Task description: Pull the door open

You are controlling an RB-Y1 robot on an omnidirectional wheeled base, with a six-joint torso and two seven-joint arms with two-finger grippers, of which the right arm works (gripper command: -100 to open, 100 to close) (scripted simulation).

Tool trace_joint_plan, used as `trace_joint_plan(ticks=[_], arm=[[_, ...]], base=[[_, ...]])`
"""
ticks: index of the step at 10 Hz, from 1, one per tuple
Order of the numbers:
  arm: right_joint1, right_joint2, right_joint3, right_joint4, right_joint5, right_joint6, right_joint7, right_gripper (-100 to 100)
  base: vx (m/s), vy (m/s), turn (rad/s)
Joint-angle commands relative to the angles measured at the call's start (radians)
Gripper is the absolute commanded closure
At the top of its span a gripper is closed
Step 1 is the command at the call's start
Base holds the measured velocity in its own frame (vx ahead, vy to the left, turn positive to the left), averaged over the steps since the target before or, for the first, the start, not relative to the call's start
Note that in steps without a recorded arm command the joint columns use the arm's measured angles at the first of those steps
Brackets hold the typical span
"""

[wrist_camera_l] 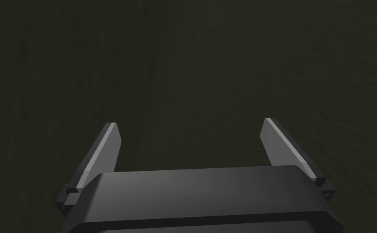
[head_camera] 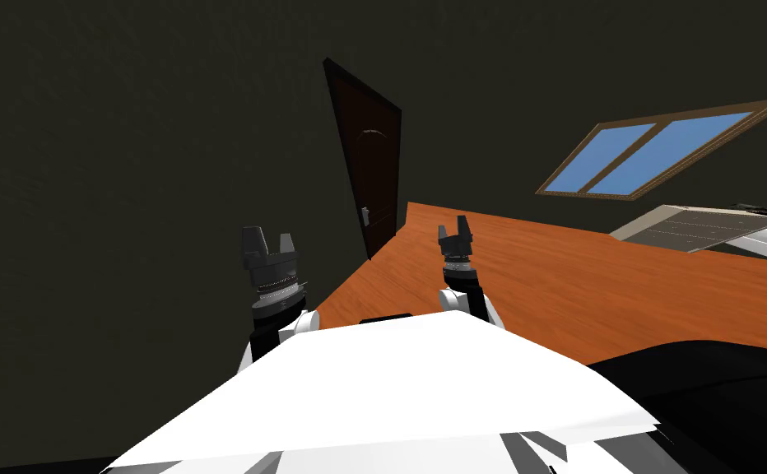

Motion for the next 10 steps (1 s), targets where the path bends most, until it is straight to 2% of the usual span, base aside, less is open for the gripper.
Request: trace_joint_plan(ticks=[1, 10], arm=[[-0.017, -0.01, 0.006, 0.032, 0.004, -0.004, 0.019, -100], [-0.134, -0.065, 0.045, 0.241, 0.034, -0.034, 0.146, -100]], base=[[0.04, -0.002, 0.075], [0.105, -0.004, 0.052]])
